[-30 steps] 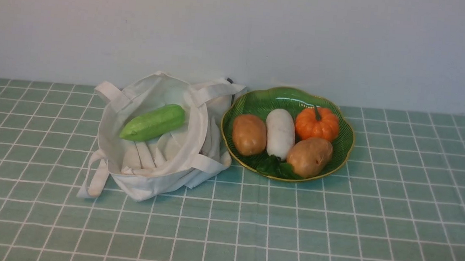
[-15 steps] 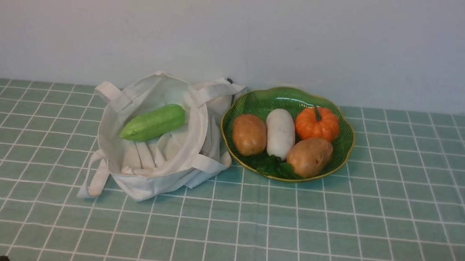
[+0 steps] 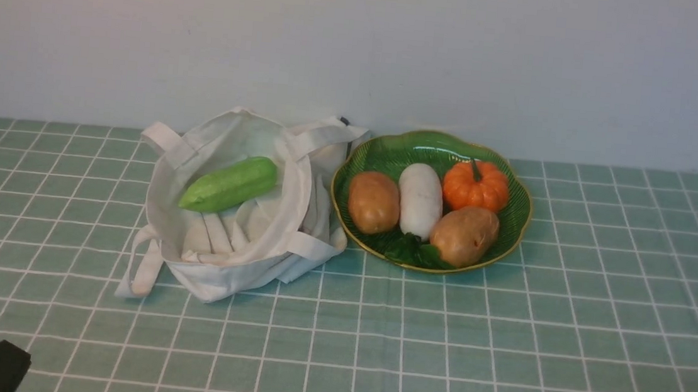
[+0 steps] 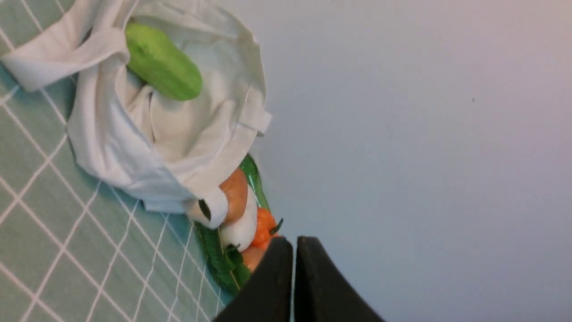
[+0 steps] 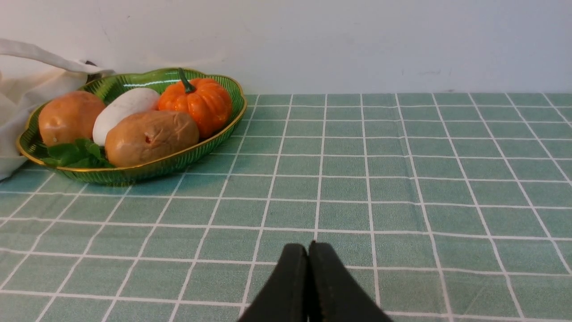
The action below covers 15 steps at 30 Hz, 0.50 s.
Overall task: Take vegetables from cloth bag on blue coffee tablecloth place on plate.
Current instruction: 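Reach into the cloth bag and grasp the green cucumber with the left gripper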
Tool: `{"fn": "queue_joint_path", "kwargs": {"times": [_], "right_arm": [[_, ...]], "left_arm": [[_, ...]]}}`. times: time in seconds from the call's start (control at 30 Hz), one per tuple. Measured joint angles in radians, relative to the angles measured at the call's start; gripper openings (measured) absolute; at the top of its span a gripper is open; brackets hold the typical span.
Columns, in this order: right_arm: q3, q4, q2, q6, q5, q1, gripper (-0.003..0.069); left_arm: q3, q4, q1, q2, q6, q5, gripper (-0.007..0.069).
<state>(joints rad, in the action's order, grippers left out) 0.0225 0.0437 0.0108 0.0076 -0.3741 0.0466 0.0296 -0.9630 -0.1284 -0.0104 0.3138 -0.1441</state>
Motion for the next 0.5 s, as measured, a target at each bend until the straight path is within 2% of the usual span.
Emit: {"fn": "queue_joint_path", "kwargs": {"times": [0.03, 0.13, 0.3, 0.43, 0.47, 0.5], "right_arm": [[0.0, 0.0, 0.0, 0.0, 0.0, 0.0, -0.0016], [0.0, 0.0, 0.0, 0.0, 0.0, 0.0, -0.0016], [0.0, 0.0, 0.0, 0.0, 0.0, 0.0, -0.0016], [0.0, 0.0, 0.0, 0.0, 0.0, 0.0, -0.0016], [0.0, 0.0, 0.0, 0.0, 0.0, 0.0, -0.0016], [0.0, 0.0, 0.0, 0.0, 0.0, 0.0, -0.0016]], "left_arm": [[-0.008, 0.021, 0.001, 0.0, -0.079, -0.002, -0.0005], [-0.097, 0.038, 0.001, 0.013, -0.186, -0.067, -0.0005], [-0.323, 0.102, 0.001, 0.218, -0.268, -0.218, -0.0005], [-0.572, 0.303, 0.001, 0.631, -0.281, -0.521, -0.0005], [-0.581, 0.327, 0.001, 0.651, -0.283, -0.532, -0.0005], [-0.648, 0.405, 0.001, 0.778, -0.292, -0.583, -0.0005]]}}
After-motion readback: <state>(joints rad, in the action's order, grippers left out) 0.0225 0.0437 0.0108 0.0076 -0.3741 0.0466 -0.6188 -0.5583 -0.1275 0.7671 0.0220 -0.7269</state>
